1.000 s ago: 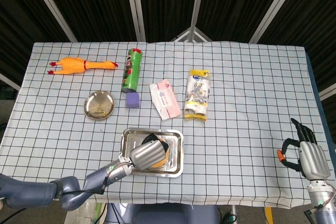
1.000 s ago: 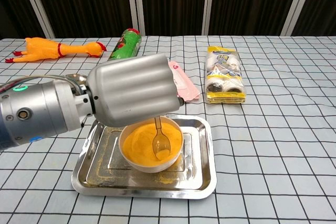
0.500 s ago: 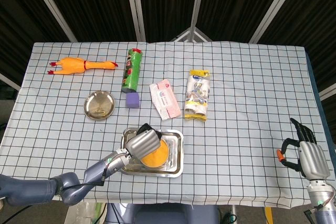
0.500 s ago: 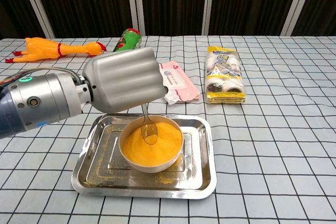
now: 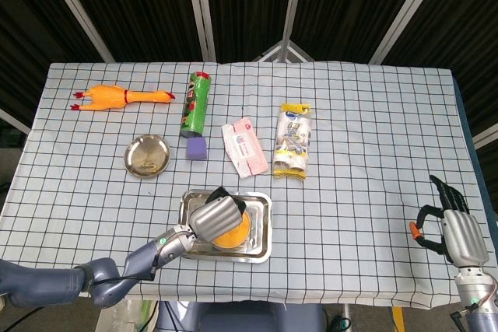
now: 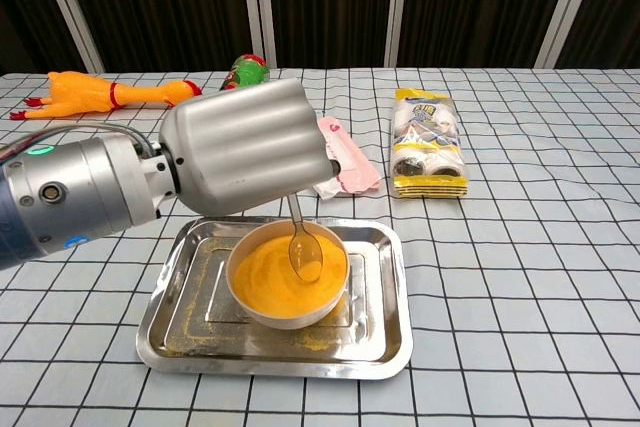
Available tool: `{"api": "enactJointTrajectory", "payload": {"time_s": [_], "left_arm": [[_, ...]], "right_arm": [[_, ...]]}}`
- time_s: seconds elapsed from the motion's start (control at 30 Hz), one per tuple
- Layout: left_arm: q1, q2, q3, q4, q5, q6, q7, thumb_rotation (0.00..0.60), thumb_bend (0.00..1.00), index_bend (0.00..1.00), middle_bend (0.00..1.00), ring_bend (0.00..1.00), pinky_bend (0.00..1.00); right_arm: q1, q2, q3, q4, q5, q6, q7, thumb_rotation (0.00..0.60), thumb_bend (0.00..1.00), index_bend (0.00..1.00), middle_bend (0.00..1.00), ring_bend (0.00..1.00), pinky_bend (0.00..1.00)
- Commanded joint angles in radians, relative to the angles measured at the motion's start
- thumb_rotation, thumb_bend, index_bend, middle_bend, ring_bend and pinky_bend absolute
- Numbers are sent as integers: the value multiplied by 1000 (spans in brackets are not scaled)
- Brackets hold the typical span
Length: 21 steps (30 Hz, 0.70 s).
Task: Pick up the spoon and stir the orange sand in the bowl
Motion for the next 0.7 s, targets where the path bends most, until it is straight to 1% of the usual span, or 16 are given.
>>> {"api": "enactJointTrajectory", "payload": {"time_s": [0.03,0.2,0.37,0.7], "left_arm": [[0,-13,1,4,2,-4,-3,600,794,801,1000,999,1000],[-1,-32,4,19,0,-16,4,600,793,801,1000,999,1000],[-1,-47,-5,35,-23,-34,29,600,793,802,1000,999,1000],[5,-22,-21,40,-60,-37,66,600,794,803,1000,999,1000]], "right_arm": [[0,0,0,0,1,0,1,600,428,0,0,0,0],[0,0,1,1,2,-2,4,600,428,0,0,0,0],[1,1,1,2,4,-4,8,600,428,0,0,0,0],[1,4,-2,-5,4,-11,12,600,427,0,0,0,0]]}}
